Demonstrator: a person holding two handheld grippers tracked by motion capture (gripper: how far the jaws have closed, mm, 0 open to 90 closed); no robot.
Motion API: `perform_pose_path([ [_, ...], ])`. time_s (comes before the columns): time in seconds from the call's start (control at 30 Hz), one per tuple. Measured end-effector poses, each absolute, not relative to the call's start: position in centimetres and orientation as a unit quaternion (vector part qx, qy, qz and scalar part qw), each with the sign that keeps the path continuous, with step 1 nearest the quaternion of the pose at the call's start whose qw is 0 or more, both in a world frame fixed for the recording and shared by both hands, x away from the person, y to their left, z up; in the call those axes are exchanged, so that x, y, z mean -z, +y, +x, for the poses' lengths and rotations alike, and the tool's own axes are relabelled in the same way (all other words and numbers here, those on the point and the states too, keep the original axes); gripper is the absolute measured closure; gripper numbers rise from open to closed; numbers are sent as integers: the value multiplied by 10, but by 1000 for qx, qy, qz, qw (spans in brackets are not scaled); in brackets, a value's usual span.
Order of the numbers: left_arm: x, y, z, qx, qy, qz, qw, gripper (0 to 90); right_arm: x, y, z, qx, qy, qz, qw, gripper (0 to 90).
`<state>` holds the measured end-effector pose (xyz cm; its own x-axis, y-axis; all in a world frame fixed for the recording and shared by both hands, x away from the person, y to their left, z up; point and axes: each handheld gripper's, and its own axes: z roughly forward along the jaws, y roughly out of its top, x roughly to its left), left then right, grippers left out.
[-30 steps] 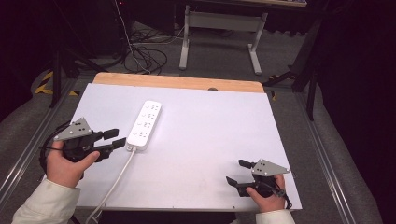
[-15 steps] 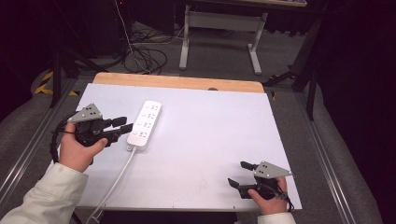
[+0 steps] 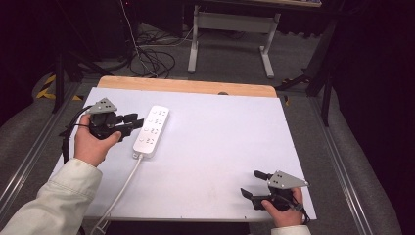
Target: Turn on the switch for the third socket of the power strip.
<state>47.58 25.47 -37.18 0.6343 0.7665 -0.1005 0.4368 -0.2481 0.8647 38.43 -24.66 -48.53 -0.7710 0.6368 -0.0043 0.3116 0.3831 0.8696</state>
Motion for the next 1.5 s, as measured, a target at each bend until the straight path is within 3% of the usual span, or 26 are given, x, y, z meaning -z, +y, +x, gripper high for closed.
perform_pose_path([
  [0.83, 389, 243, 526, -205, 418, 762, 450, 676, 486, -249, 384, -474, 814, 290, 170, 208],
  [1.23, 406, 237, 544, -193, 447, 749, 449, 659, 486, -249, 384, -475, 814, 288, 169, 208],
  [1.4, 413, 231, 549, -206, 451, 755, 428, 587, 486, -249, 384, -474, 816, 286, 168, 208],
  [1.5, 417, 231, 551, -211, 450, 758, 421, 622, 487, -249, 384, -474, 816, 286, 167, 208],
])
